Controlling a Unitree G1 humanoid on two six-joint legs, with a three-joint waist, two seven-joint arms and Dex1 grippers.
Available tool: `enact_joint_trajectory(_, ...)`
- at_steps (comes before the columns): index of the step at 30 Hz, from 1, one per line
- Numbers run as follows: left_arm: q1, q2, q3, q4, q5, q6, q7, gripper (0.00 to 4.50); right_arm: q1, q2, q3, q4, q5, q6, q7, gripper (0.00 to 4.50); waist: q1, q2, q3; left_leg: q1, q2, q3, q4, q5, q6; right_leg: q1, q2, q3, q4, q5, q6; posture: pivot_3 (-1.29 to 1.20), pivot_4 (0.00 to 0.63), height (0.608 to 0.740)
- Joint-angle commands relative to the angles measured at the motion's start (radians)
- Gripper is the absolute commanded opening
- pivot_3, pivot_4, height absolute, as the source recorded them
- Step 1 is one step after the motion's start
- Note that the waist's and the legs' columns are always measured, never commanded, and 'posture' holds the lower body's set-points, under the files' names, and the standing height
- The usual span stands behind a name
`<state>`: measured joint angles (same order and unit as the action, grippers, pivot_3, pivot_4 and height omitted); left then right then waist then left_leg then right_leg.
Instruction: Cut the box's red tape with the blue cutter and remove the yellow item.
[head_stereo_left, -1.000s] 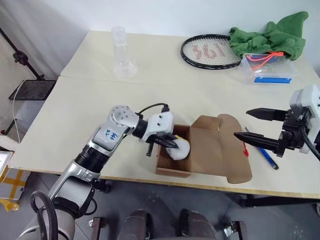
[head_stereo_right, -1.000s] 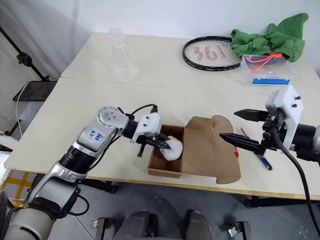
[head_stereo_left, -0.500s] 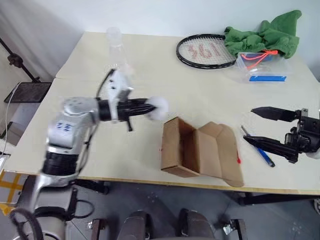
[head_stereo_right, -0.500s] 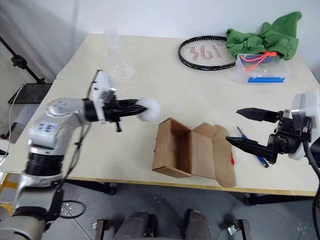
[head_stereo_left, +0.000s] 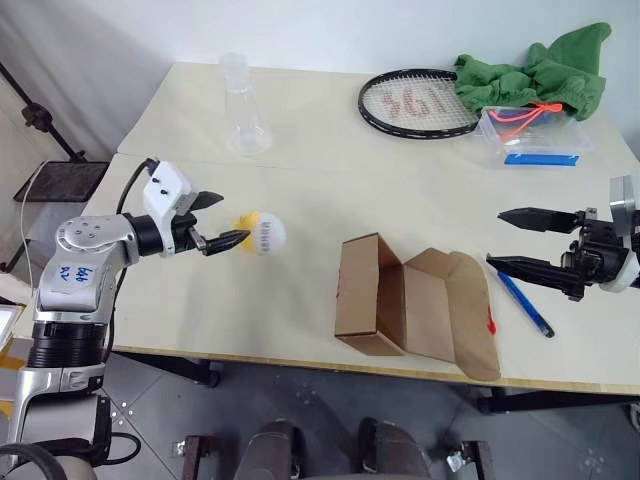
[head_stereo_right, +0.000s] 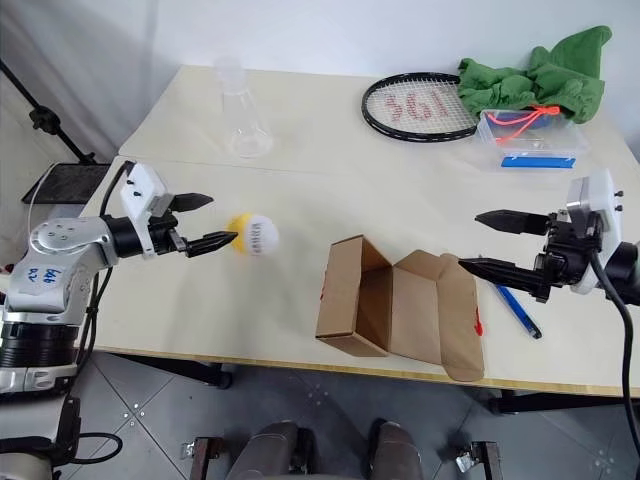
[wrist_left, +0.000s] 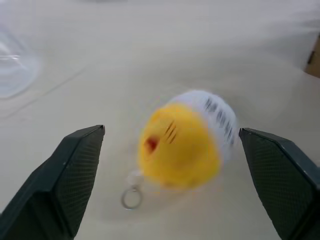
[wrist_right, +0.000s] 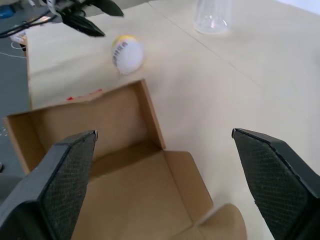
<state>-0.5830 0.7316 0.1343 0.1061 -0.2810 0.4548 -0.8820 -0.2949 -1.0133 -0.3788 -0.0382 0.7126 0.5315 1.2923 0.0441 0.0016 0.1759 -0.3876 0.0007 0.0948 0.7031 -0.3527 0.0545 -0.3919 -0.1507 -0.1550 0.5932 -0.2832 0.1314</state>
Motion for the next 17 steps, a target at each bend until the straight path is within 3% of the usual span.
enact_joint_trajectory(1, 0.039, 0.029, 0.090, -0.062, -0.076, 0.029, -0.012, 4.48, -0.007, -0.038, -0.017, 0.035, -0.017, -0.028, 0.045, 4.50, -0.005, 0.000, 0.000, 0.000, 0.000, 0.000, 0.000, 0.000, 0.000, 0.000, 0.000, 0.000, 0.000, 0.000, 0.000, 0.00, 0.150, 0.740)
enact_joint_trajectory(4, 0.124, 0.038, 0.158, -0.138, -0.203, 0.122, -0.080, 4.48, -0.006, -0.054, -0.001, 0.092, -0.057, -0.063, 0.081, 4.50, -0.015, 0.000, 0.000, 0.000, 0.000, 0.000, 0.000, 0.000, 0.000, 0.000, 0.000, 0.000, 0.000, 0.000, 0.000, 0.00, 0.150, 0.740)
enact_joint_trajectory(7, 0.171, 0.052, 0.182, -0.158, -0.243, 0.133, -0.104, 4.48, -0.007, -0.059, 0.017, 0.139, -0.084, -0.088, 0.114, 4.50, -0.017, 0.000, 0.000, 0.000, 0.000, 0.000, 0.000, 0.000, 0.000, 0.000, 0.000, 0.000, 0.000, 0.000, 0.000, 0.00, 0.150, 0.740)
enact_joint_trajectory(12, 0.459, 0.057, 0.317, -0.233, -0.287, 0.031, -0.211, 4.48, 0.017, -0.030, 0.096, 0.484, -0.247, -0.402, 0.257, 4.50, -0.028, 0.000, 0.000, 0.003, 0.000, 0.001, -0.003, 0.000, -0.001, 0.000, 0.000, 0.001, 0.000, 0.000, 0.000, 0.00, 0.150, 0.740)
enact_joint_trajectory(15, 0.518, 0.041, 0.356, -0.213, -0.292, -0.046, -0.226, 4.48, 0.014, -0.004, 0.113, 0.563, -0.286, -0.546, 0.286, 4.50, -0.030, 0.001, 0.001, 0.002, 0.000, 0.002, -0.003, 0.000, -0.001, 0.000, 0.000, 0.001, -0.001, 0.000, 0.000, 0.00, 0.150, 0.740)
enact_joint_trajectory(17, 0.531, 0.039, 0.357, -0.191, -0.284, -0.081, -0.228, 4.48, 0.012, 0.023, 0.106, 0.562, -0.276, -0.539, 0.255, 4.50, -0.028, 0.001, 0.001, 0.002, 0.001, 0.002, -0.001, 0.001, -0.001, 0.000, 0.000, 0.001, 0.000, 0.000, 0.000, 0.00, 0.150, 0.740)
